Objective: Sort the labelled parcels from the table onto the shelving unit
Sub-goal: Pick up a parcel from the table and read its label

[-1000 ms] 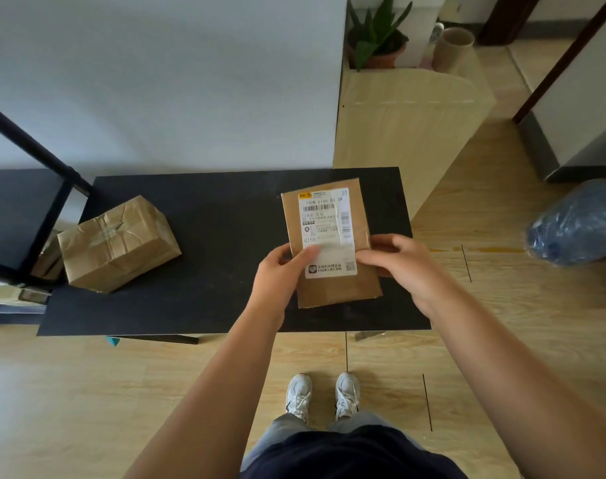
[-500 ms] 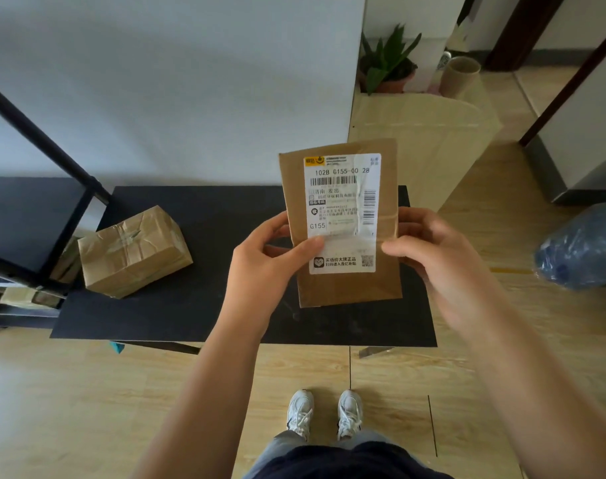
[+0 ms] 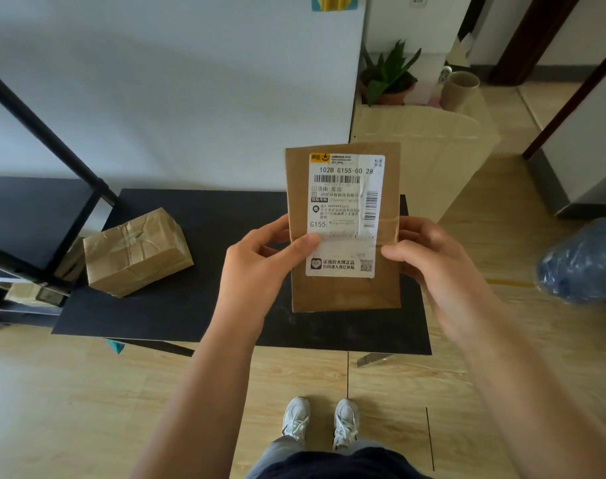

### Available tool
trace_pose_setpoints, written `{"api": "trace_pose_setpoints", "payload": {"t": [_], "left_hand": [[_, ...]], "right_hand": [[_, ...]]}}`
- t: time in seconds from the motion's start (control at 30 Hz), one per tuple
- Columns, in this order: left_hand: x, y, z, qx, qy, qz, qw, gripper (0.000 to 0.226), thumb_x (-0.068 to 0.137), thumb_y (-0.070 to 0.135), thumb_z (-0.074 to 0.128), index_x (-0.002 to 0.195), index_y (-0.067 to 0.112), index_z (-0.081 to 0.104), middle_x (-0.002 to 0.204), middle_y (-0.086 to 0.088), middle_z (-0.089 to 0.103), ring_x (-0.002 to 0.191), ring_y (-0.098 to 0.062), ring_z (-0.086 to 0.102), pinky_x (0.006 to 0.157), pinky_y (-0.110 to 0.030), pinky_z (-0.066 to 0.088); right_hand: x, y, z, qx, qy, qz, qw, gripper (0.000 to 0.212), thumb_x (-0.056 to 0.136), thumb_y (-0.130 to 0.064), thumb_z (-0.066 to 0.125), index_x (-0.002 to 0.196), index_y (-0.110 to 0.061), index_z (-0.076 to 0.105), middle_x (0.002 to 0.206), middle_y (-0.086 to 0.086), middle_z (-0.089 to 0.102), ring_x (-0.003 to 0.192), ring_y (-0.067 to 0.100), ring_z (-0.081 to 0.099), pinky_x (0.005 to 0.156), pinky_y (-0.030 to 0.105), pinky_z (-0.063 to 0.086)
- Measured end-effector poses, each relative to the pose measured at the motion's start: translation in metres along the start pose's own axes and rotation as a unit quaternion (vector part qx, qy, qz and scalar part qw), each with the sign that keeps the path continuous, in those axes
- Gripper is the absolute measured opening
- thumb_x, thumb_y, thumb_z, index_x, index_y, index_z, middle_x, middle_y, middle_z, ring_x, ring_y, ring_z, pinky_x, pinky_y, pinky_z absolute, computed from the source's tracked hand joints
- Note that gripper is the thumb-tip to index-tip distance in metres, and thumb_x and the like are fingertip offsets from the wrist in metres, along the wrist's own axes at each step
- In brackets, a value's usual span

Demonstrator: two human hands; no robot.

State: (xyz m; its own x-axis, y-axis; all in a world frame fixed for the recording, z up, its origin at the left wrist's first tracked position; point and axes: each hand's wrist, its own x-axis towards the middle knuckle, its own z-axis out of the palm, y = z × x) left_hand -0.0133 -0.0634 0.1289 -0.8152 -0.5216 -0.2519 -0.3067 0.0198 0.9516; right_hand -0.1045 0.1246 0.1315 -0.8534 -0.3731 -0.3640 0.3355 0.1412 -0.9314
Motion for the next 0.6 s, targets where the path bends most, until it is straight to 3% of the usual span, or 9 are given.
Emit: {"api": "trace_pose_setpoints", "payload": {"t": [0.13,0.3,0.43,0.6], "left_hand": [[-0.007,-0.002,0.002,-0.022,0.0,-0.026,0.999,0.036,0.08,0.037,0.073,0.116,0.033,0.069,0.099,0.01,0.078,0.092,-0.007,0.074,0.071,-0.02,0.06],[-0.021,-0.015,-0.001,-0.047,0.026,-0.046,0.997,0.039,0.081,0.035,0.074,0.119,0.029,0.069,0.097,0.009,0.079,0.091,-0.007,0.074,0.073,-0.022,0.059],[-0.037,-0.028,-0.017,-0.081,0.045,-0.065,0.994,0.036,0.082,0.034,0.074,0.118,0.03,0.068,0.093,0.01,0.079,0.086,-0.004,0.074,0.065,-0.017,0.056],[-0.055,-0.041,-0.058,-0.123,0.075,-0.081,0.986,0.034,0.083,0.032,0.073,0.116,0.027,0.07,0.091,0.01,0.079,0.084,-0.003,0.075,0.073,-0.022,0.058]], "right_hand": [[-0.002,0.004,0.002,-0.027,-0.001,0.006,1.0,0.027,0.089,-0.019,0.068,0.115,-0.02,0.063,0.102,-0.003,0.076,0.097,0.013,0.071,0.085,0.032,0.054],[-0.006,0.01,0.012,-0.071,-0.017,0.0,0.997,0.032,0.086,-0.031,0.071,0.116,-0.024,0.062,0.106,-0.004,0.074,0.099,0.012,0.069,0.085,0.033,0.054],[-0.013,0.014,0.03,-0.105,-0.038,-0.011,0.994,0.031,0.086,-0.033,0.071,0.114,-0.026,0.061,0.107,-0.006,0.072,0.101,0.011,0.067,0.081,0.03,0.052],[-0.026,0.013,0.07,-0.149,-0.079,-0.028,0.985,0.033,0.086,-0.035,0.071,0.116,-0.028,0.059,0.109,-0.009,0.07,0.103,0.008,0.063,0.076,0.022,0.044]]}}
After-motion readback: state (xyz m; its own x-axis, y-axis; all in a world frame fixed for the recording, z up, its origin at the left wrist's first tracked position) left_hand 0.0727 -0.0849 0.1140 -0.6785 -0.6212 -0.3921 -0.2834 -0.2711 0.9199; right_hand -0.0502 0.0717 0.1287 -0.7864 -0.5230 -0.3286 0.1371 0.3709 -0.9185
